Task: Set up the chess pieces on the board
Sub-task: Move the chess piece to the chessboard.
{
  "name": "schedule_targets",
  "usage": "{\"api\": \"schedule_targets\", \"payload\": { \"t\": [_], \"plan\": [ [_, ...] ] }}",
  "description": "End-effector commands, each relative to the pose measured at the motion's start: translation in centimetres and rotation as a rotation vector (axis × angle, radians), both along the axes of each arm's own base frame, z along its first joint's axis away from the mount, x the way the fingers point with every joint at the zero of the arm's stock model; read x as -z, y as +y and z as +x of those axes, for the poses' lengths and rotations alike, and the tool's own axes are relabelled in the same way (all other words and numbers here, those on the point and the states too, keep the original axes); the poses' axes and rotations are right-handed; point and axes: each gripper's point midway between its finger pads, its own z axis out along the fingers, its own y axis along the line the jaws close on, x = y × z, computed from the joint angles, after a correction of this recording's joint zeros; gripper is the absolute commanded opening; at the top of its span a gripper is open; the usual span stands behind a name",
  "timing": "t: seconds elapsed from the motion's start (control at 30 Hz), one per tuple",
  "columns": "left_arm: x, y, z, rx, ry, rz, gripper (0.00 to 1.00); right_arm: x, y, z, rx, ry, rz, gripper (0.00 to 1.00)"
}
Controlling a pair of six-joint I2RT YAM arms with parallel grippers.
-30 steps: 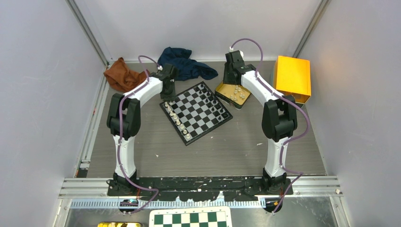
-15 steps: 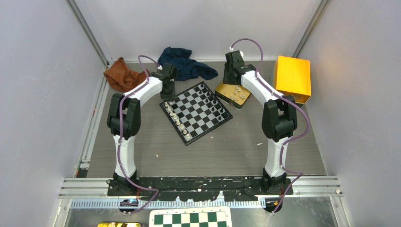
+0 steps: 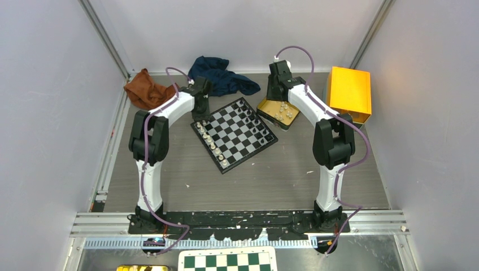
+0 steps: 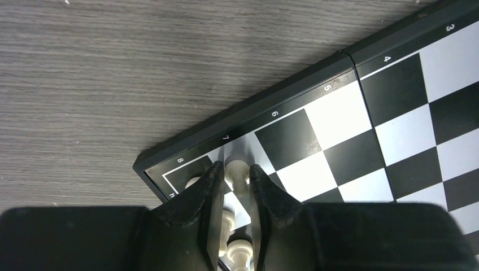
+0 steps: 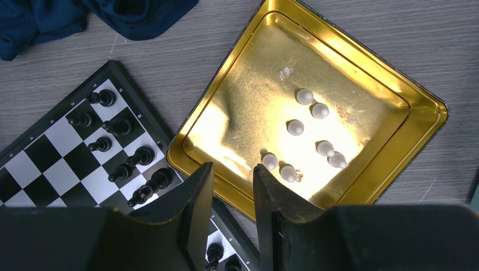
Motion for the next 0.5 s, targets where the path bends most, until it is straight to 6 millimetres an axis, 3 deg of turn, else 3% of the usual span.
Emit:
{"api": "schedule_targets", "payload": {
  "t": [0.0,0.23,0.47],
  "plan": [
    [0.1,0.0,0.7,-0.002,-0.015,-0.009,0.27,-3.5,0.0,1.0,0.008,-0.089,0.029,0.38],
    [-0.5,0.1,1.0,-0.004,-0.030,-0.004,0.38,-3.5,0.1,1.2,0.005,-0.087,0.027,0.38],
    [-2.0,0.1,2.1,-0.005,-0.072,0.000,0.38,-3.1,0.1,1.3,0.003,-0.076,0.021,0.38]
  ]
}}
